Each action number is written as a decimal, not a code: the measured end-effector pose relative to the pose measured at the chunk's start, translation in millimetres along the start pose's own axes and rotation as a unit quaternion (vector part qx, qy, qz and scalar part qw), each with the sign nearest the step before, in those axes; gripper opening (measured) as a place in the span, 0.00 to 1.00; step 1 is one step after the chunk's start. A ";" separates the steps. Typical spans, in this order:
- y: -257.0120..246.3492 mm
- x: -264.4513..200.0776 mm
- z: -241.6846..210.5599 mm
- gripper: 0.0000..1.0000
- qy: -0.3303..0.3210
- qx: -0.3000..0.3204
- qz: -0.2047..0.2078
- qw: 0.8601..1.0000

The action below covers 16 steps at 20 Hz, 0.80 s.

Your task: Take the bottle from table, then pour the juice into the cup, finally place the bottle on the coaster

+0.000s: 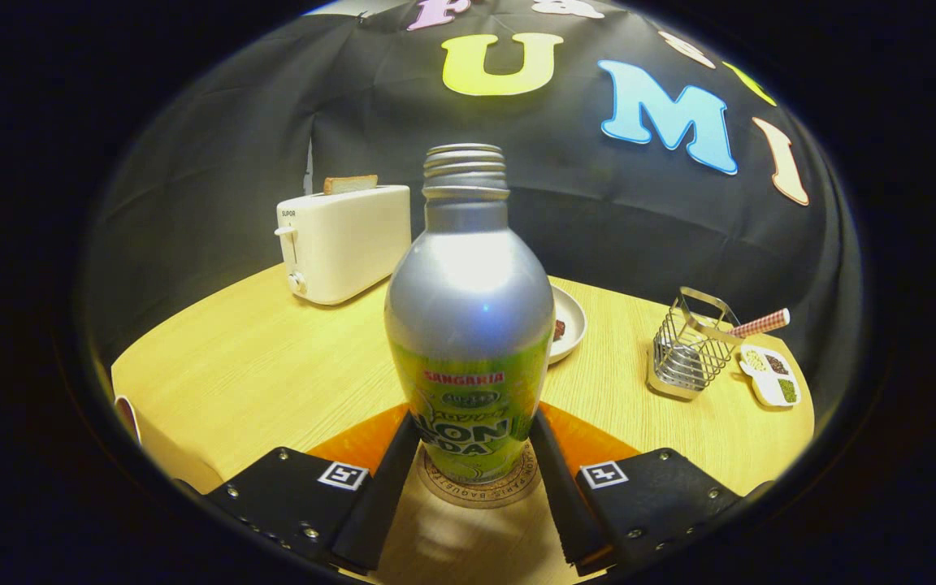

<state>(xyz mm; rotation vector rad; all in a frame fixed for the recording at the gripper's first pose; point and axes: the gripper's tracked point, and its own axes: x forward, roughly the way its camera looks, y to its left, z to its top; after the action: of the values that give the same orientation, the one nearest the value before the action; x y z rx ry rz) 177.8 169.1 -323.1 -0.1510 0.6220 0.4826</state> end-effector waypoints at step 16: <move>6.8 -116.9 25.2 1.00 -0.060 0.043 -0.079 0.994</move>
<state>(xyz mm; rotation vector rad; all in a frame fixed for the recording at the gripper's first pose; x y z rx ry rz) 105.1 136.7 -233.5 -0.0872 0.5079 0.3096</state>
